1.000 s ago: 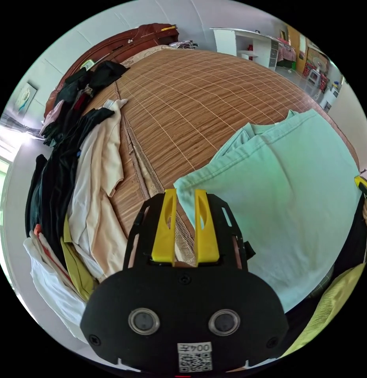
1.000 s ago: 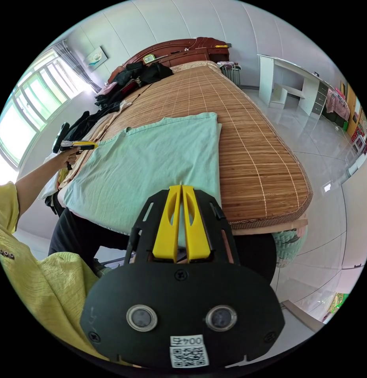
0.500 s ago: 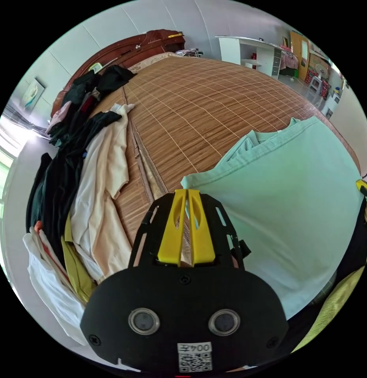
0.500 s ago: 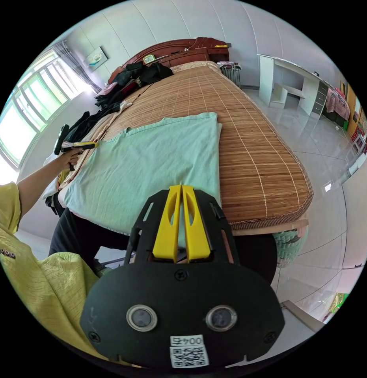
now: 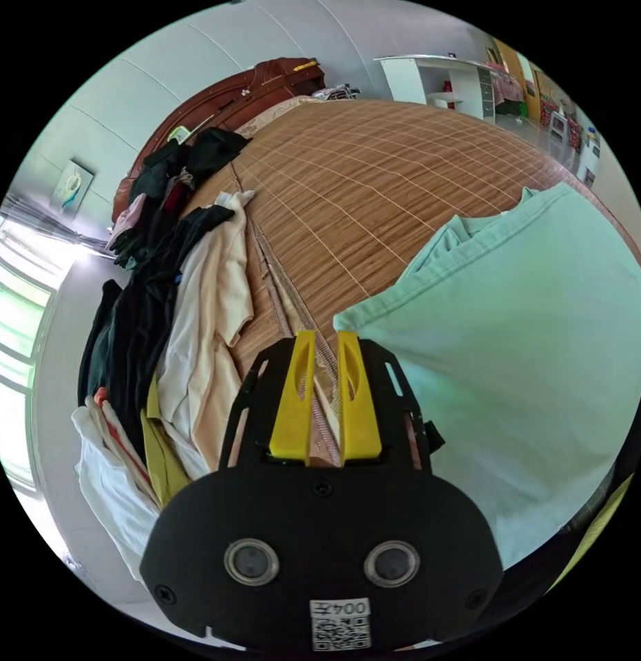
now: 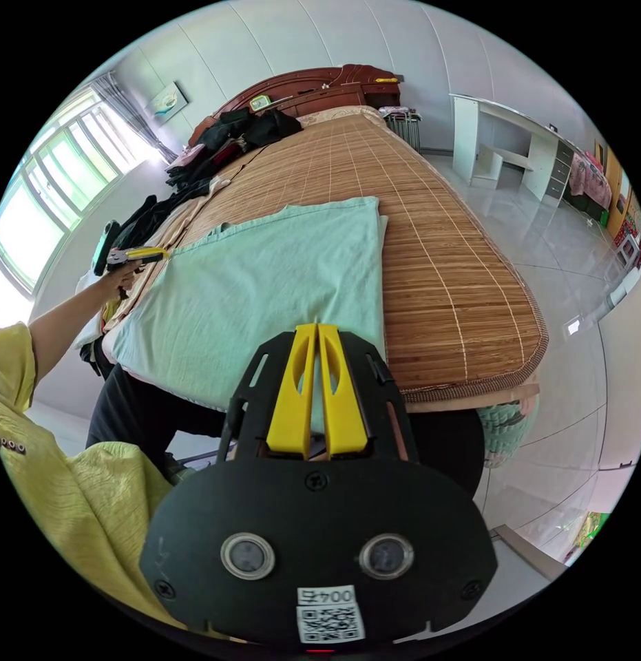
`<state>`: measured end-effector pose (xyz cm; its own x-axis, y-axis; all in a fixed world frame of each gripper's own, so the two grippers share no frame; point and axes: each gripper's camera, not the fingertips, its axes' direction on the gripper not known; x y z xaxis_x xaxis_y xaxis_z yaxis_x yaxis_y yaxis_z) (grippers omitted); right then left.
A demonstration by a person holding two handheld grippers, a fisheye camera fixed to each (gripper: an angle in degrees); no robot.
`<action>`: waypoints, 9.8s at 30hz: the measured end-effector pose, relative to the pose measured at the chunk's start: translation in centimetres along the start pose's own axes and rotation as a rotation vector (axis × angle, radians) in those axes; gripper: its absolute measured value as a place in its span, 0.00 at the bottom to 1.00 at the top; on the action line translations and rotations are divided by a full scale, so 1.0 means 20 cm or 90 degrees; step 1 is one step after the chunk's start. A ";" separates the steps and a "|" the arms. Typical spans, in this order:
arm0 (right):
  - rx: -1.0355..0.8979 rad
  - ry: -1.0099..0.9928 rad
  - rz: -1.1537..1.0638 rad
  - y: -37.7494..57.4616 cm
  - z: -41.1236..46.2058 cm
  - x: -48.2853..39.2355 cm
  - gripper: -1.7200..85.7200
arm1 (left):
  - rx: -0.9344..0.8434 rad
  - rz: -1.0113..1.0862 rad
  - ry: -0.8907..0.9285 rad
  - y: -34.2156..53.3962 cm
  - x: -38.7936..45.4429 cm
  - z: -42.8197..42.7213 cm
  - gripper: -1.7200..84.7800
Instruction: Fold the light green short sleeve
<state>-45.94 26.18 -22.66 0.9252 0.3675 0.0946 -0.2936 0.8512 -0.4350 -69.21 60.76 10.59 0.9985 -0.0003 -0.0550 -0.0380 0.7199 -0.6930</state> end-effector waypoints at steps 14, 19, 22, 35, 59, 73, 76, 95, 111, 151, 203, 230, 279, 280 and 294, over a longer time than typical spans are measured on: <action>0.002 -0.003 0.006 -0.08 -0.06 0.04 0.01 | -0.047 0.081 0.016 0.37 0.46 -0.27 0.03; 0.011 -0.010 0.012 -0.12 -0.09 0.06 0.01 | 0.006 0.058 0.011 0.56 0.53 -0.62 0.03; 0.016 -0.019 0.013 -0.16 -0.11 0.07 0.01 | 0.034 0.080 0.021 0.77 0.71 -0.86 0.03; -0.074 -0.023 0.031 -0.41 -0.26 0.21 0.03 | 0.094 0.025 0.049 1.29 0.99 -1.12 0.02; -0.095 -0.316 -0.157 -2.19 0.01 -0.38 0.02 | 0.130 0.008 0.026 1.55 1.03 -1.34 0.02; -0.421 -0.196 -0.399 -3.11 0.78 -2.15 0.12 | 0.144 0.032 -0.017 1.64 1.07 -1.38 0.02; -0.510 -0.134 -0.415 -3.17 0.93 -2.33 0.12 | 0.146 0.024 0.007 1.65 1.03 -1.37 0.02; -0.297 -0.129 -0.377 -2.95 0.76 -2.41 0.05 | 0.151 0.027 -0.001 1.70 0.93 -1.26 0.02; -0.071 0.071 -0.223 -1.04 -0.21 -1.10 0.02 | 0.133 0.001 0.001 1.68 0.77 -1.07 0.03; -0.018 -0.482 0.428 0.61 0.32 0.92 0.14 | 0.116 0.120 0.061 1.74 1.67 -0.46 0.04; -0.180 -0.252 -0.096 -0.24 0.46 1.08 0.06 | 0.262 0.521 -0.096 1.10 4.91 -0.48 0.08; -0.218 -0.446 0.253 -1.20 0.94 1.55 0.12 | 0.288 0.180 0.211 0.61 3.57 -1.40 0.05; -0.224 -0.203 -0.028 -2.05 0.36 -1.57 0.06 | 0.255 -0.924 0.775 2.47 -1.07 -1.26 0.04; -0.230 -0.190 -0.032 -2.04 0.37 -1.62 0.06 | 0.247 -0.933 0.770 2.49 -1.10 -1.27 0.03; -0.216 -0.035 -0.309 -1.99 0.12 -2.27 0.11 | 0.202 -0.972 0.746 2.47 -1.14 -1.57 0.03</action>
<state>-76.77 -23.43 -7.44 0.9177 -0.0071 0.3972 0.2616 0.7631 -0.5909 -95.12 74.56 -44.89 -0.3412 -0.9350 -0.0970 0.8350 -0.2541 -0.4882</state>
